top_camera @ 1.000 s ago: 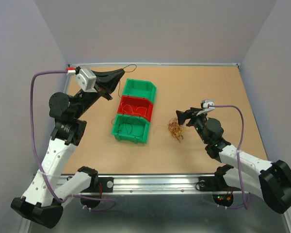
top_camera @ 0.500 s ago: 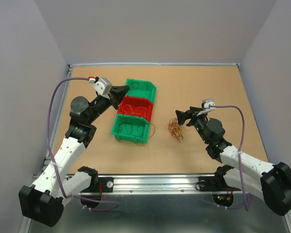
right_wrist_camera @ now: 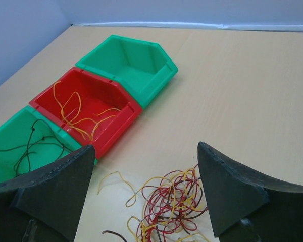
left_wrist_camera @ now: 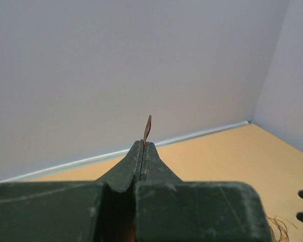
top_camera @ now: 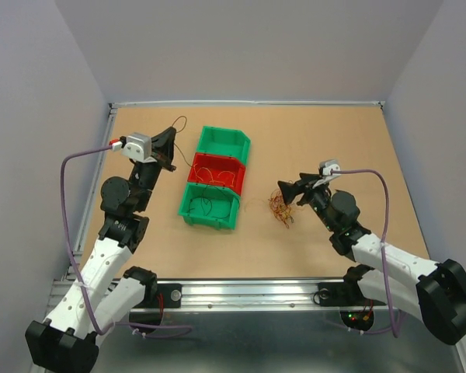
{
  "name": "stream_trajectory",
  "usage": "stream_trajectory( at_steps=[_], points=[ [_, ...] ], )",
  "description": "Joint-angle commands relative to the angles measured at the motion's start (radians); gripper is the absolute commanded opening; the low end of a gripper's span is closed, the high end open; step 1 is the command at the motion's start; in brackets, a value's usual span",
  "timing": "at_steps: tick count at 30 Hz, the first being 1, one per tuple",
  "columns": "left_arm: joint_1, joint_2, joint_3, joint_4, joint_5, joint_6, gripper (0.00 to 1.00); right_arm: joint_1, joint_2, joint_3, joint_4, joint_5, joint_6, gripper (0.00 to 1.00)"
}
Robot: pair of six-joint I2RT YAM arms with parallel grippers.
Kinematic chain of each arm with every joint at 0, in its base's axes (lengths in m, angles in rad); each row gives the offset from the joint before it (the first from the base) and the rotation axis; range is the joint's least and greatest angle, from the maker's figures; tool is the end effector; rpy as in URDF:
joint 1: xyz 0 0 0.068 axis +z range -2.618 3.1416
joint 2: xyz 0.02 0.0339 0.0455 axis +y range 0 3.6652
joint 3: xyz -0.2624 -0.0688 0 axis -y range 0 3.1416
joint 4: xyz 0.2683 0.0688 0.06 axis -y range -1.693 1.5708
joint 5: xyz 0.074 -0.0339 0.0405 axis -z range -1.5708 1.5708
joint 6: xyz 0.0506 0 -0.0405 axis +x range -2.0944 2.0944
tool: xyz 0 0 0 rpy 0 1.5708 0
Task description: Untangle the cables
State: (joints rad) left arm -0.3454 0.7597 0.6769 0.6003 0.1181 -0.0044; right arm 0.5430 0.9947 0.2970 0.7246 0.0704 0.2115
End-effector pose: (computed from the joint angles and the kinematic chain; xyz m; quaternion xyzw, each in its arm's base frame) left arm 0.1956 -0.0767 0.3933 0.1354 0.4858 -0.1794 0.8447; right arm 0.2121 0.1239 0.2105 -0.0901 0.6917 0.2410 0.6748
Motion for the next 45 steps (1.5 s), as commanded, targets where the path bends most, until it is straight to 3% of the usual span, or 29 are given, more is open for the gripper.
stream_trajectory(
  at_steps=[1, 7, 11, 13, 18, 25, 29, 39, 43, 45],
  points=[
    [-0.003, -0.037, -0.026, 0.116, -0.218, 0.035, 0.0, -0.002, 0.016, 0.005, 0.059, -0.145, -0.041, 0.87],
    [-0.003, -0.057, -0.054, 0.153, -0.287, 0.05, 0.0, -0.002, 0.051, 0.025, 0.061, -0.262, -0.06, 0.83],
    [-0.003, -0.046, -0.06, 0.158, -0.273, 0.05, 0.0, 0.0, 0.139, 0.08, 0.053, -0.566, -0.07, 0.83],
    [-0.001, -0.037, -0.066, 0.161, -0.238, 0.044, 0.0, -0.002, 0.228, 0.114, 0.052, -0.609, -0.058, 0.82],
    [-0.001, -0.026, -0.091, 0.194, -0.086, 0.046, 0.0, 0.011, 0.436, 0.258, 0.049, -0.714, -0.04, 0.66],
    [-0.004, 0.0, -0.094, 0.202, -0.038, 0.049, 0.0, 0.093, 0.648, 0.41, 0.018, -0.664, -0.049, 0.6],
    [-0.004, -0.003, -0.096, 0.202, -0.028, 0.046, 0.0, 0.135, 0.723, 0.496, -0.054, -0.557, -0.075, 0.59],
    [-0.003, -0.02, -0.1, 0.202, -0.024, 0.046, 0.0, 0.193, 0.815, 0.62, -0.212, -0.426, -0.152, 0.49],
    [-0.004, -0.02, -0.099, 0.2, -0.02, 0.044, 0.0, 0.199, 0.814, 0.625, -0.228, -0.417, -0.167, 0.39],
    [-0.004, -0.02, -0.099, 0.197, -0.017, 0.044, 0.0, 0.204, 0.817, 0.63, -0.246, -0.414, -0.179, 0.29]
  ],
)
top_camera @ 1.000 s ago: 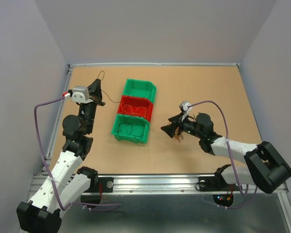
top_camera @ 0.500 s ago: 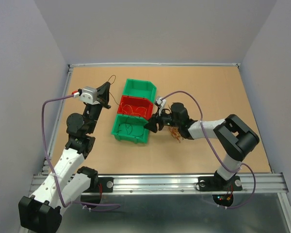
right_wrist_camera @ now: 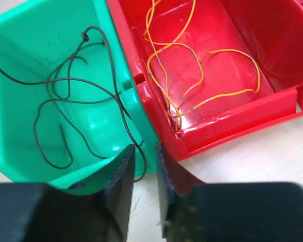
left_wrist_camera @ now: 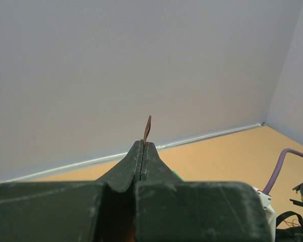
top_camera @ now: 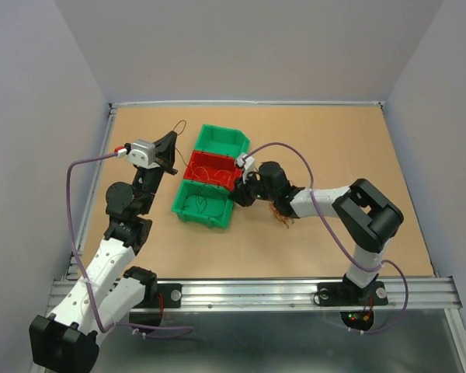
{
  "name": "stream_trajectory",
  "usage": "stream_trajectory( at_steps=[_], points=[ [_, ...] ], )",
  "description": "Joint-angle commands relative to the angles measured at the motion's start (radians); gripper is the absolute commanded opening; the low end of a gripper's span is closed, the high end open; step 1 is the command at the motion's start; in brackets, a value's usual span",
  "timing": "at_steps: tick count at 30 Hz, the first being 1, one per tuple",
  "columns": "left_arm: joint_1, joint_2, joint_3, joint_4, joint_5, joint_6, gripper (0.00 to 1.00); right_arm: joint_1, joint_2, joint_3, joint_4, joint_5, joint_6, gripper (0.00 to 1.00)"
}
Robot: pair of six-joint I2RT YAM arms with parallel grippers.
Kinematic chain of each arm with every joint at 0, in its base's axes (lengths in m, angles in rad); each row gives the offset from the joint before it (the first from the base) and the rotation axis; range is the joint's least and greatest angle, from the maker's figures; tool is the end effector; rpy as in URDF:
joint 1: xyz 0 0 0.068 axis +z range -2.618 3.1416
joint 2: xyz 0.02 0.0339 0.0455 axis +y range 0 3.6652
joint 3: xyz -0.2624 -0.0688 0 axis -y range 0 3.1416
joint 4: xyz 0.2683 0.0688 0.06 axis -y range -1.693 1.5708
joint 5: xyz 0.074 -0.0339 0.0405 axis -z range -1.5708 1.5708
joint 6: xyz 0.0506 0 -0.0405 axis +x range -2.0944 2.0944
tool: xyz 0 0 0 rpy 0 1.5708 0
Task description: Untangle the cables
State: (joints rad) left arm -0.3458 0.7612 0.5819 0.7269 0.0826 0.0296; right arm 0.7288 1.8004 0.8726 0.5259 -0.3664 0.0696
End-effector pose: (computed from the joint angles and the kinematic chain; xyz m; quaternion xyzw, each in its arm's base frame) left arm 0.1971 -0.0754 0.3705 0.1266 0.4738 -0.1571 0.8572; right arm 0.2865 0.2800 0.1428 -0.3605 0.7434 0.3509 0.4408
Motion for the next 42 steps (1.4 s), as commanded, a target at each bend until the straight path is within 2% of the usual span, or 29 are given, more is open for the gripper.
stream_trajectory(
  at_steps=[1, 2, 4, 7, 8, 14, 22, 26, 34, 36, 41, 42],
  points=[
    [-0.004, -0.022, -0.004, 0.071, 0.019, 0.009, 0.0, 0.023, 0.013, 0.058, -0.053, 0.026, -0.04, 0.26],
    [-0.004, -0.023, -0.004, 0.071, 0.02, 0.01, 0.0, 0.024, 0.014, 0.062, -0.066, 0.027, -0.045, 0.23],
    [-0.004, -0.025, -0.004, 0.071, 0.019, 0.01, 0.0, 0.034, 0.017, 0.069, -0.078, 0.043, -0.056, 0.23],
    [-0.004, -0.025, -0.002, 0.069, 0.02, 0.01, 0.0, 0.041, 0.013, 0.074, -0.09, 0.069, -0.06, 0.04],
    [-0.004, -0.025, -0.004, 0.068, 0.02, 0.01, 0.0, 0.041, 0.01, 0.071, -0.09, 0.07, -0.06, 0.01],
    [-0.002, -0.019, 0.009, 0.048, 0.042, 0.009, 0.0, 0.083, -0.076, 0.034, -0.064, 0.067, -0.042, 0.01],
    [-0.004, -0.01, 0.026, 0.02, 0.111, 0.007, 0.0, 0.205, -0.151, 0.037, -0.067, 0.244, -0.036, 0.01],
    [-0.002, -0.002, 0.022, -0.004, 0.109, 0.041, 0.0, 0.208, -0.109, 0.057, -0.001, 0.28, -0.022, 0.01],
    [-0.002, 0.009, -0.008, -0.011, 0.091, 0.076, 0.0, 0.208, 0.094, 0.178, 0.049, 0.395, -0.007, 0.01],
    [-0.002, 0.015, -0.004, -0.012, 0.086, 0.075, 0.0, 0.208, 0.118, 0.198, 0.049, 0.397, -0.008, 0.0],
    [-0.004, 0.036, -0.002, -0.012, 0.1, 0.073, 0.0, 0.208, 0.169, 0.252, -0.022, 0.247, -0.06, 0.0],
    [-0.004, 0.039, -0.001, -0.015, 0.109, 0.072, 0.0, 0.207, 0.171, 0.259, -0.045, 0.204, -0.114, 0.01]
  ],
)
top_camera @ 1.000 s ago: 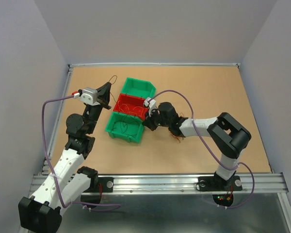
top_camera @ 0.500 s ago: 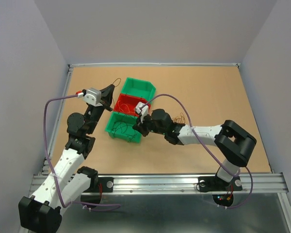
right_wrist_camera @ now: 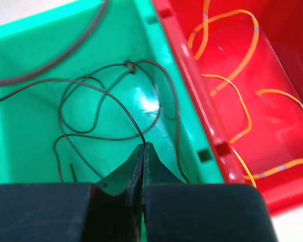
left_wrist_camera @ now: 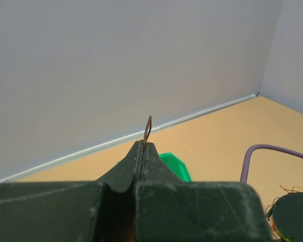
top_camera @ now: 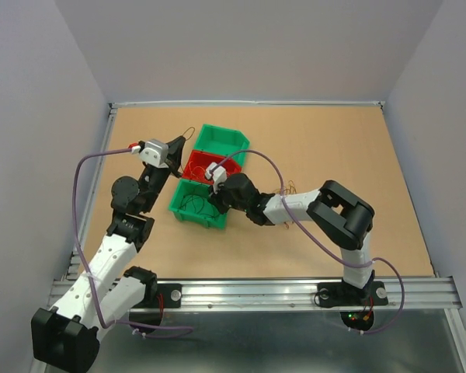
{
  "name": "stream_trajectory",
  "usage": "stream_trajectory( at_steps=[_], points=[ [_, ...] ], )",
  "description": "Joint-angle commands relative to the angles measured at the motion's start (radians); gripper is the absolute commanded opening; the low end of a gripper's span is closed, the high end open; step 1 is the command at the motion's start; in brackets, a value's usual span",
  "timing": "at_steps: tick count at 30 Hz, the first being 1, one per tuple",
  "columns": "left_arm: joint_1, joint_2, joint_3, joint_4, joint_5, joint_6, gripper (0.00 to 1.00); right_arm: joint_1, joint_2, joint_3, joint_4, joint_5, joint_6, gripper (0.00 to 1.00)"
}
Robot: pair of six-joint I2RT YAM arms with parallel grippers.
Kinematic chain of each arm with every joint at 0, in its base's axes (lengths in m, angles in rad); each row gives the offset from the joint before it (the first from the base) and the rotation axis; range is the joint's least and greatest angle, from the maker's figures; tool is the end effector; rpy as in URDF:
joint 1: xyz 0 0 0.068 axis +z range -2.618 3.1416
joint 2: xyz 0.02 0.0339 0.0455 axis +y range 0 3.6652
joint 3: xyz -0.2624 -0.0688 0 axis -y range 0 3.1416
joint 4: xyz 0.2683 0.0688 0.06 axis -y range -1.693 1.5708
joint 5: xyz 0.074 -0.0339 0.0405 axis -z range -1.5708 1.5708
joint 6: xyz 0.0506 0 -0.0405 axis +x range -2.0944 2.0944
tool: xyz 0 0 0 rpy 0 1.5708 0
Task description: Untangle the cables
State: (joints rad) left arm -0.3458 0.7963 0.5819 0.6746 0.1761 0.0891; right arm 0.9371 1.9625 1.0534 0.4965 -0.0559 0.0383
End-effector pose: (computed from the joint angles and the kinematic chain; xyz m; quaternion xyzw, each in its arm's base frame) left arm 0.2062 -0.0837 0.3576 0.1863 0.4967 -0.1543 0.8336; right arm 0.2621 0.3614 0.1313 -0.3772 0.7469 0.2770 0.4723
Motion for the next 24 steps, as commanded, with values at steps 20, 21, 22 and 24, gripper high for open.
stream_trajectory(
  at_steps=[20, 21, 22, 24],
  points=[
    [-0.004, -0.042, -0.111, -0.143, 0.253, 0.202, 0.0, 0.0, -0.218, -0.158, 0.134, -0.001, -0.041, 0.65],
    [-0.002, -0.048, -0.111, -0.167, 0.263, 0.216, 0.0, 0.0, -0.223, -0.164, 0.139, -0.001, -0.041, 0.65],
    [-0.002, -0.063, -0.111, -0.191, 0.275, 0.233, 0.0, 0.0, -0.229, -0.171, 0.142, 0.008, -0.041, 0.65],
    [-0.002, -0.081, -0.125, -0.254, 0.325, 0.288, 0.0, 0.0, -0.25, -0.19, 0.151, 0.016, -0.044, 0.65]
  ],
)
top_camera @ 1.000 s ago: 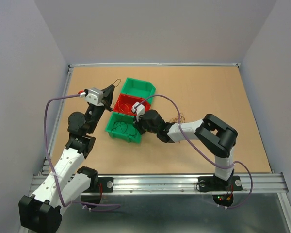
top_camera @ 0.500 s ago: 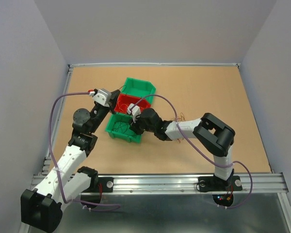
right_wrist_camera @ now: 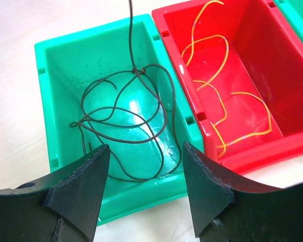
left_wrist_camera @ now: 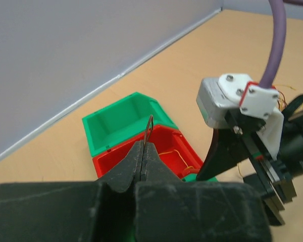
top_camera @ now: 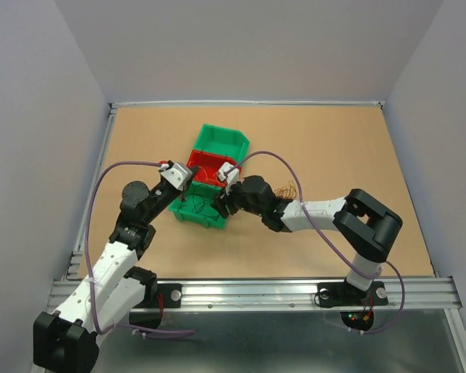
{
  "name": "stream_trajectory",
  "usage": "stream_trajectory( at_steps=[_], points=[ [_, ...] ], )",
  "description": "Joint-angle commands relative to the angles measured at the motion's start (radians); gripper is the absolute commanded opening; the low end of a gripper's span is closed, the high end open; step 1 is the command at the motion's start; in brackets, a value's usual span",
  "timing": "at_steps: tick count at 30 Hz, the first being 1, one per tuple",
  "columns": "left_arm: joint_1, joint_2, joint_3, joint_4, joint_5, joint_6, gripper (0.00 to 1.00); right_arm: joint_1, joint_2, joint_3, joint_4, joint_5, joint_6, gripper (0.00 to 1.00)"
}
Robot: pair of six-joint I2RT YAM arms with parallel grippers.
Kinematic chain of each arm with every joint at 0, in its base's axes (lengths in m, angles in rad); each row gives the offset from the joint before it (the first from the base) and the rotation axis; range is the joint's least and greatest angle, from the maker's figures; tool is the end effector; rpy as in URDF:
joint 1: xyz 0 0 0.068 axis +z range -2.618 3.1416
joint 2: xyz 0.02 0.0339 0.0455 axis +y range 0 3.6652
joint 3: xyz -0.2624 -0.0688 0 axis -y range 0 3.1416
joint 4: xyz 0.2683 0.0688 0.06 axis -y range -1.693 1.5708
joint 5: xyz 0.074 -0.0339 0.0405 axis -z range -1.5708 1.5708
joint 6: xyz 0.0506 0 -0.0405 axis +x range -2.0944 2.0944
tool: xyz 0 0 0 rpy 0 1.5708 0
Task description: Untangle the cables
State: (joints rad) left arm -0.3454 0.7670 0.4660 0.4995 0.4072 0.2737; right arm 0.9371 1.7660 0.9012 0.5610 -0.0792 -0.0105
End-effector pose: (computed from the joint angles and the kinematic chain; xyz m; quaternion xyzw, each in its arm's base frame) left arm 0.2032 -0.0944 0.2971 0.3380 0.5433 -0.1552 0.7526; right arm 0.2392 0.3323 0.1685 -0.3883 0.7059 0.2929 0.5149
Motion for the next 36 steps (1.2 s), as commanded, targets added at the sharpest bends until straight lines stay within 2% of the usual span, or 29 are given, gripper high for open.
stream_trajectory(
  at_steps=[1, 8, 11, 14, 15, 16, 19, 22, 26, 28, 29, 31, 34, 36],
  points=[
    [-0.003, -0.058, -0.01, -0.1, 0.105, 0.117, 0.0, 0.0, -0.06, -0.044, 0.086, 0.053, 0.004, 0.65],
    [-0.001, -0.067, 0.008, -0.425, 0.208, 0.344, 0.0, -0.003, -0.109, -0.113, 0.143, 0.139, -0.008, 0.65],
    [-0.001, -0.063, 0.03, -0.484, 0.209, 0.403, 0.0, -0.001, -0.126, -0.125, 0.143, 0.173, 0.003, 0.65],
    [-0.001, 0.024, 0.123, -0.677, 0.278, 0.582, 0.0, -0.003, -0.149, -0.139, 0.151, 0.245, 0.007, 0.64],
    [-0.003, 0.096, 0.155, -0.744, 0.286, 0.645, 0.0, -0.004, -0.157, -0.154, 0.154, 0.271, 0.007, 0.64],
    [-0.003, 0.133, 0.213, -0.86, 0.285, 0.764, 0.0, -0.007, -0.177, -0.163, 0.163, 0.278, 0.007, 0.64],
    [-0.003, 0.302, 0.311, -0.999, 0.248, 0.878, 0.0, -0.014, -0.229, -0.203, 0.181, 0.308, 0.044, 0.63],
    [-0.004, 0.458, 0.373, -1.056, 0.237, 0.923, 0.0, -0.02, -0.292, -0.248, 0.183, 0.32, 0.06, 0.63],
    [-0.006, 0.578, 0.391, -0.977, 0.165, 0.877, 0.0, -0.03, -0.379, -0.295, 0.151, 0.38, 0.092, 0.64],
    [-0.009, 0.63, 0.402, -0.964, 0.15, 0.871, 0.07, -0.041, -0.419, -0.3, 0.072, 0.391, 0.11, 0.64],
    [-0.009, 0.646, 0.417, -0.963, 0.144, 0.858, 0.23, -0.046, -0.454, -0.292, 0.035, 0.403, 0.133, 0.64],
    [-0.009, 0.632, 0.436, -0.943, 0.13, 0.828, 0.46, -0.046, -0.485, -0.275, -0.103, 0.439, 0.164, 0.64],
    [-0.01, 0.539, 0.431, -0.909, 0.127, 0.8, 0.58, -0.046, -0.557, -0.255, -0.249, 0.496, 0.224, 0.65],
    [-0.012, 0.484, 0.441, -0.901, 0.137, 0.788, 0.63, -0.046, -0.597, -0.28, -0.276, 0.542, 0.237, 0.65]
  ],
)
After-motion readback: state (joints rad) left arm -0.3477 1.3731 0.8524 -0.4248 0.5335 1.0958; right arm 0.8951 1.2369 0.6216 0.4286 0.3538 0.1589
